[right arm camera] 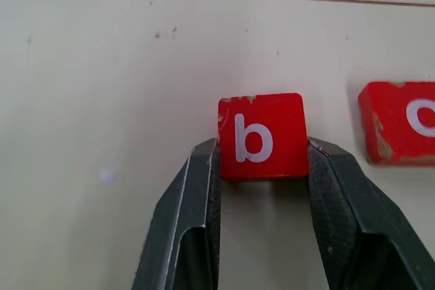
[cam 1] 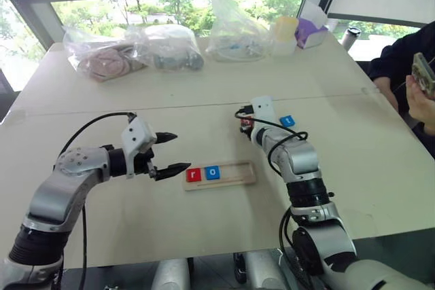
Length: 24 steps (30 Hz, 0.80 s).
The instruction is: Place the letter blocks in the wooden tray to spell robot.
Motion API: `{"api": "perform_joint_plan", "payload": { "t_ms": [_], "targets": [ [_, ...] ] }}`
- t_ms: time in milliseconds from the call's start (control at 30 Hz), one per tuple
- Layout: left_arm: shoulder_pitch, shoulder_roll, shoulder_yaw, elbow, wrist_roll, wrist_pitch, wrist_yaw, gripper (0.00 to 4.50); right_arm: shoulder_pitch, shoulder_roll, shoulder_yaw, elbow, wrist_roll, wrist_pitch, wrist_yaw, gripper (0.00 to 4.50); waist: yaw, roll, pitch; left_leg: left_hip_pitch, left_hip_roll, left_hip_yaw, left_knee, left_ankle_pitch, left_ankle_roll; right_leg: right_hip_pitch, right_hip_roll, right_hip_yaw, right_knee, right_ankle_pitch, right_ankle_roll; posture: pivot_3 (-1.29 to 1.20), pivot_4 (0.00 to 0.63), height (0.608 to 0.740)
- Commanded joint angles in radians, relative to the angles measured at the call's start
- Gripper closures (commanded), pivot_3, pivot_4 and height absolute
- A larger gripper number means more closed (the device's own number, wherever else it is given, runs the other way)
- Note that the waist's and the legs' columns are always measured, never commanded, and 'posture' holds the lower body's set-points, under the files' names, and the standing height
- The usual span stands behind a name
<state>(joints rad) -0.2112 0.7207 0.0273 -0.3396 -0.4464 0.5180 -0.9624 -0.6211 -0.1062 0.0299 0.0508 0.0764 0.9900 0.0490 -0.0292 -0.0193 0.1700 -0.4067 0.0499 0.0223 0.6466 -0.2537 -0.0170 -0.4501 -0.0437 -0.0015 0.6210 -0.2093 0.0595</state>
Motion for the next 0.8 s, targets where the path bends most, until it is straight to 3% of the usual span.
{"api": "perform_joint_plan", "payload": {
  "t_ms": [33,300,467,700,800],
  "targets": [
    [-0.01,-0.023,-0.03,-0.028,-0.012,-0.023,-0.01,0.0,0.084,-0.095,-0.023,-0.301,0.014,0.197,0.036,3.36,0.012,0.0,0.0,-0.001,0.0,0.0,0.0,0.0,0.0,0.0,0.0,0.0,-0.001,0.0,0.0,0.0,0.15,0.74],
    [-0.039,-0.063,-0.104,0.02,0.017,-0.07,-0.037,0.0,0.304,-0.204,-0.16,-0.767,0.072,0.597,0.096,3.36,0.012,0.0,0.0,-0.001,-0.001,0.0,0.0,0.0,0.0,0.0,0.0,0.0,-0.001,-0.001,0.001,0.0,0.15,0.74],
    [-0.084,-0.083,-0.131,0.056,0.029,-0.087,-0.051,0.0,0.371,-0.144,-0.203,-0.803,0.073,0.624,0.088,3.36,0.009,0.0,0.0,0.001,0.0,0.0,0.001,0.0,0.0,0.0,0.001,0.0,-0.001,-0.001,0.002,0.0,0.15,0.74],
    [-0.125,-0.088,-0.141,0.107,0.042,-0.113,-0.079,0.0,0.349,-0.067,-0.23,-0.764,0.066,0.624,0.07,3.36,0.01,0.0,0.0,0.0,0.0,0.0,0.001,0.0,0.0,0.0,0.001,0.0,-0.002,-0.001,0.001,0.0,0.15,0.74],
    [-0.135,-0.087,-0.141,0.124,0.051,-0.127,-0.089,0.0,0.355,-0.077,-0.222,-0.761,0.083,0.624,0.085,1.87,0.011,0.0,0.0,0.0,0.0,0.0,0.001,0.0,0.0,0.0,0.001,0.0,-0.002,-0.001,0.001,0.0,0.15,0.74]
  ]
}}
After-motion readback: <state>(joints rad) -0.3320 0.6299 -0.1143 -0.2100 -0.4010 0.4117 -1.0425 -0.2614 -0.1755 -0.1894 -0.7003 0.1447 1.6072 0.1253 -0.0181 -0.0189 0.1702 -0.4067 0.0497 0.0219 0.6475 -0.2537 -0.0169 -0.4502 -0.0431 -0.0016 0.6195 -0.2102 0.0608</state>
